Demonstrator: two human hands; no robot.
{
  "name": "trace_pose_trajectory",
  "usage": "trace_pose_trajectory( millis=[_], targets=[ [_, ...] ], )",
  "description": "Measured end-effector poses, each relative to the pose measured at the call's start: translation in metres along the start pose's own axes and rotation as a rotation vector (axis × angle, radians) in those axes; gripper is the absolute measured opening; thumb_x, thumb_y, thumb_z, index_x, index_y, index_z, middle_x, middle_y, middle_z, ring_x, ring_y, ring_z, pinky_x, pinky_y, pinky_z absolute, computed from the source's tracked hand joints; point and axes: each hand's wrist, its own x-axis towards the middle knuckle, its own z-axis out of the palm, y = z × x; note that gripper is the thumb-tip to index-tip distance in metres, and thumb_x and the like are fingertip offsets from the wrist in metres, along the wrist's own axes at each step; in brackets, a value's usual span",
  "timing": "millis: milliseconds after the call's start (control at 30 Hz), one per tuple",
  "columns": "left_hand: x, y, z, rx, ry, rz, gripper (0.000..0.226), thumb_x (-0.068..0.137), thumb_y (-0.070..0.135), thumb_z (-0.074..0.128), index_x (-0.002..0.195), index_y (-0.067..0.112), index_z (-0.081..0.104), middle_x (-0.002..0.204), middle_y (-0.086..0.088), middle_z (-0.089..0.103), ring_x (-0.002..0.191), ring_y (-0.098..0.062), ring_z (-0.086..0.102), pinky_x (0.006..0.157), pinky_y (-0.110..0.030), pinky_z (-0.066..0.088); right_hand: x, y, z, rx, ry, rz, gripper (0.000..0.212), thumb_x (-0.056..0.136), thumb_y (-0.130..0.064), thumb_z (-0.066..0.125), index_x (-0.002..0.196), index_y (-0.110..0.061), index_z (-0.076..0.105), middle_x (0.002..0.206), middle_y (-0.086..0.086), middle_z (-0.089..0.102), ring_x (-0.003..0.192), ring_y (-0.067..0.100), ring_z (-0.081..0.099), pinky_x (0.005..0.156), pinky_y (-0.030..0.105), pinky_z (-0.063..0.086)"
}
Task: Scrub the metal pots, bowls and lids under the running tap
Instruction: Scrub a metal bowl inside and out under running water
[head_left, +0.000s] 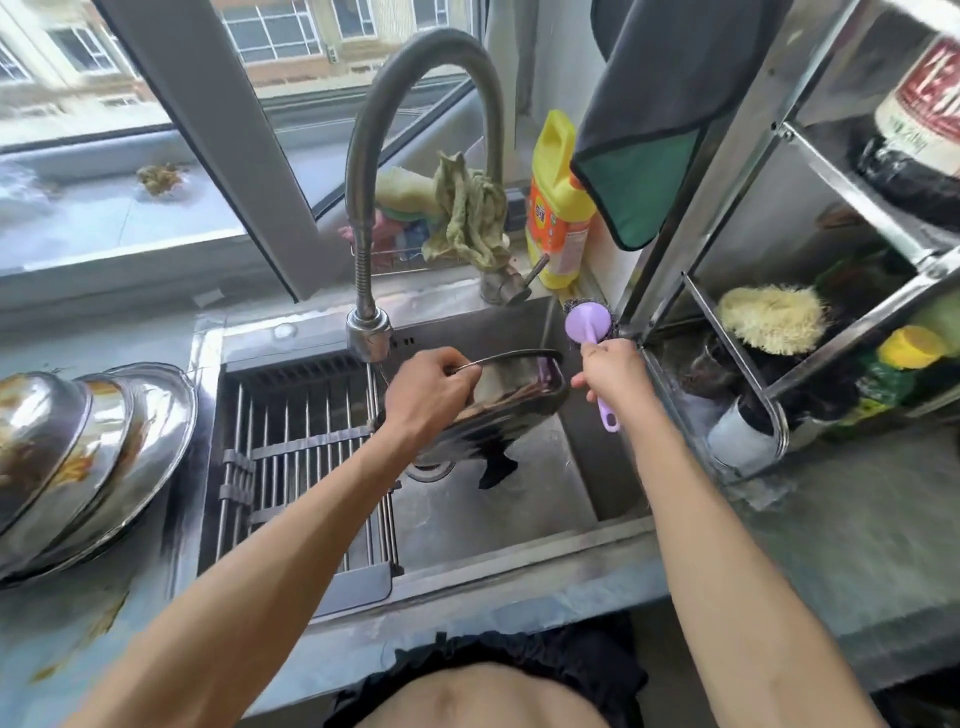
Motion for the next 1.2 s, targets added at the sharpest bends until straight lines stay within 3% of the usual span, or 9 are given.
trace_pose_trajectory(
  millis=[167,300,467,567,700,800,900,1033,1200],
  targets=[
    [0.011,0.004,0.007,-0.325,0.041,-0.364,0.023,0.092,0.012,0.056,0.07,0.007,0.061,0.061,-0.004,0.06,0.058,-0.022,0.055,0.049,-0.023,0.043,0.013,-0.023,0.0,-0.005,-0.111,0.003,0.036,0.104,-0.031,0.041,0.101,-0.001,0.061,0.069,0.006,0.069,0.044,0.017,0.051,0.049,0.024,0.041],
    [0.012,-0.008,0.008,-0.584,0.049,-0.629,0.028,0.095,0.006,0.052,0.067,0.01,0.054,0.057,-0.008,0.055,0.056,-0.023,0.052,0.057,-0.028,0.043,0.023,-0.048,0.013,-0.027,-0.131,0.048,0.032,0.103,-0.028,0.044,0.1,0.0,0.06,0.072,0.009,0.068,0.049,0.02,0.052,0.054,0.027,0.04],
    [0.008,-0.018,0.006,-0.615,0.028,-0.671,0.028,0.094,0.009,0.051,0.067,0.013,0.053,0.06,-0.008,0.054,0.051,-0.021,0.049,0.053,-0.025,0.04,0.027,-0.076,0.028,-0.169,-0.039,-0.001,0.024,0.095,-0.012,0.044,0.109,0.001,0.058,0.073,0.018,0.063,0.038,0.025,0.056,0.035,0.023,0.041],
    [0.01,-0.022,0.004,-0.533,0.014,-0.621,0.03,0.092,0.011,0.051,0.061,0.014,0.051,0.059,-0.009,0.054,0.052,-0.022,0.048,0.053,-0.026,0.037,0.031,-0.094,0.036,-0.28,-0.011,0.007,0.044,0.091,-0.005,0.045,0.134,-0.003,0.052,0.081,0.017,0.064,0.037,0.024,0.059,0.031,0.024,0.041],
    [0.011,-0.025,-0.001,-0.535,-0.014,-0.604,0.033,0.092,0.008,0.046,0.059,0.013,0.047,0.052,-0.01,0.051,0.038,-0.018,0.041,0.048,-0.024,0.032,0.039,-0.107,0.046,-0.275,-0.01,-0.035,0.053,0.094,0.0,0.043,0.145,-0.009,0.038,0.114,0.019,0.061,0.083,0.033,0.067,0.069,0.038,0.057],
    [0.016,-0.031,-0.005,-0.551,-0.015,-0.632,0.031,0.091,0.01,0.046,0.06,0.013,0.049,0.048,-0.006,0.053,0.04,-0.019,0.043,0.05,-0.025,0.035,0.043,-0.11,0.054,-0.319,0.0,-0.119,0.033,0.099,-0.009,0.041,0.129,-0.002,0.052,0.129,0.021,0.055,0.116,0.035,0.055,0.094,0.041,0.047],
    [0.021,-0.035,-0.007,-0.568,-0.015,-0.665,0.028,0.09,0.011,0.048,0.063,0.013,0.052,0.047,-0.005,0.054,0.038,-0.018,0.046,0.051,-0.026,0.037,0.046,-0.122,0.056,-0.385,0.021,-0.079,0.033,0.098,-0.001,0.044,0.129,0.0,0.054,0.121,0.015,0.06,0.085,0.031,0.063,0.07,0.034,0.048],
    [0.027,-0.037,-0.005,-0.556,-0.029,-0.658,0.027,0.093,0.012,0.048,0.066,0.013,0.052,0.047,-0.005,0.054,0.04,-0.019,0.045,0.051,-0.026,0.036,0.054,-0.125,0.06,-0.463,0.048,-0.085,0.022,0.099,-0.003,0.046,0.113,-0.004,0.064,0.073,0.002,0.038,0.049,0.015,0.034,0.06,0.031,0.04],
    [0.028,-0.044,0.001,-0.595,-0.044,-0.659,0.023,0.094,0.011,0.046,0.072,0.015,0.051,0.054,-0.008,0.051,0.041,-0.018,0.041,0.052,-0.027,0.032,0.056,-0.117,0.057,-0.424,0.054,-0.072,0.031,0.1,-0.005,0.046,0.13,-0.005,0.055,0.118,0.011,0.062,0.06,0.02,0.049,0.043,0.025,0.03]
  ],
)
